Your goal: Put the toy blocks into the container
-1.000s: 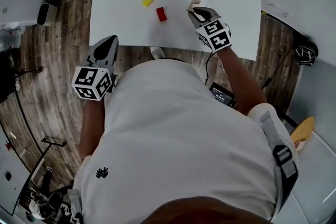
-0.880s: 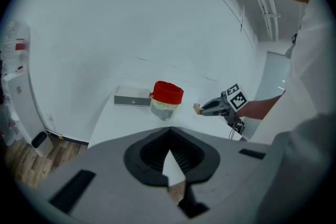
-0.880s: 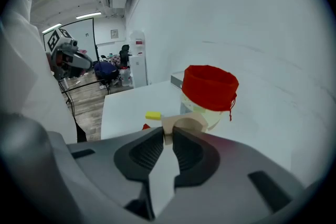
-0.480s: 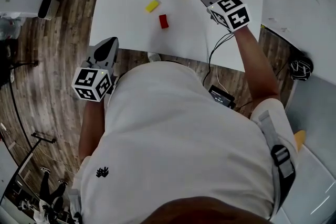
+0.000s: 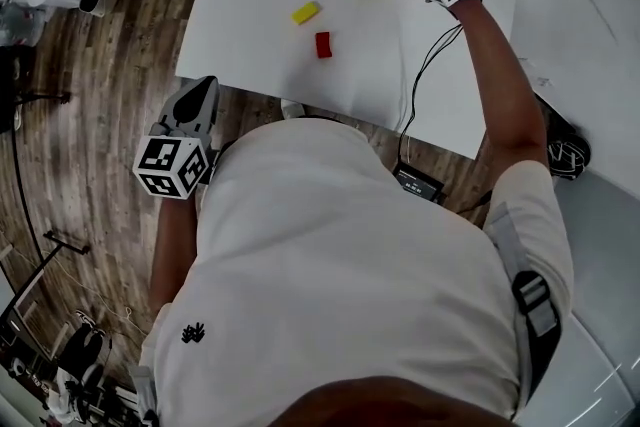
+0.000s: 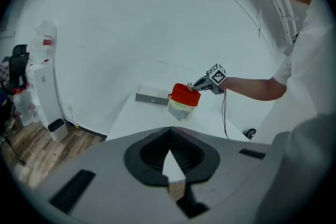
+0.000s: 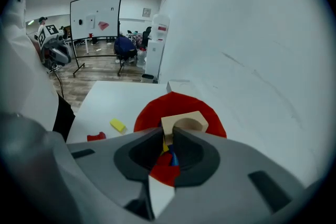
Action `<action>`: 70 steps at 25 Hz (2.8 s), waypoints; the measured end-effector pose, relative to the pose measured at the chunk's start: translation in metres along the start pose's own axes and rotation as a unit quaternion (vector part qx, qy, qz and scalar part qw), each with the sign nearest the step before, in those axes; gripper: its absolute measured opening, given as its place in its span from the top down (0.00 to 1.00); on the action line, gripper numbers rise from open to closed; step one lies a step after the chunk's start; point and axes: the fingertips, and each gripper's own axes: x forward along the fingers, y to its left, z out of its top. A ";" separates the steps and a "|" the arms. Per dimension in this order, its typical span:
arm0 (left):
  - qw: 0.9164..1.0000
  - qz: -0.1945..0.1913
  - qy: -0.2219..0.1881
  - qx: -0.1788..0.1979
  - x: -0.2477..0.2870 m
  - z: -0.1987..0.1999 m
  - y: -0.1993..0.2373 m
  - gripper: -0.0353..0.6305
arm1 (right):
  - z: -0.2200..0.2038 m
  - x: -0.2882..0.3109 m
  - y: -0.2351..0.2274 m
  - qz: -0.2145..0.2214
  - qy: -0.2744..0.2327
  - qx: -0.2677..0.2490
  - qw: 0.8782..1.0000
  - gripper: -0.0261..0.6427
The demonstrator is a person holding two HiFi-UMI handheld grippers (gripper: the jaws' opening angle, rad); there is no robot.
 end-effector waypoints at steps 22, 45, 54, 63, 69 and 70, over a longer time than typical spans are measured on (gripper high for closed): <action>0.998 0.045 0.001 -0.032 -0.028 -0.015 0.031 0.94 | -0.061 0.081 0.001 0.106 0.303 -0.162 0.933 0.86; 1.000 0.000 0.005 -0.012 -0.057 -0.026 0.044 0.94 | 0.010 -0.002 0.015 -0.034 0.062 -0.025 0.997 0.88; 0.999 -0.040 0.000 0.019 -0.089 -0.032 0.040 0.94 | 0.036 -0.058 0.120 -0.060 -0.023 0.033 0.997 0.90; 0.997 -0.068 0.000 0.034 -0.125 -0.059 0.031 0.94 | 0.041 -0.099 0.245 -0.073 -0.101 0.096 0.988 0.90; 0.996 -0.089 0.005 0.029 -0.151 -0.086 0.021 0.94 | 0.033 -0.108 0.337 -0.054 -0.141 0.162 0.975 0.91; 0.995 -0.092 0.006 0.027 -0.155 -0.090 0.020 0.94 | 0.033 -0.108 0.349 -0.051 -0.147 0.170 0.973 0.91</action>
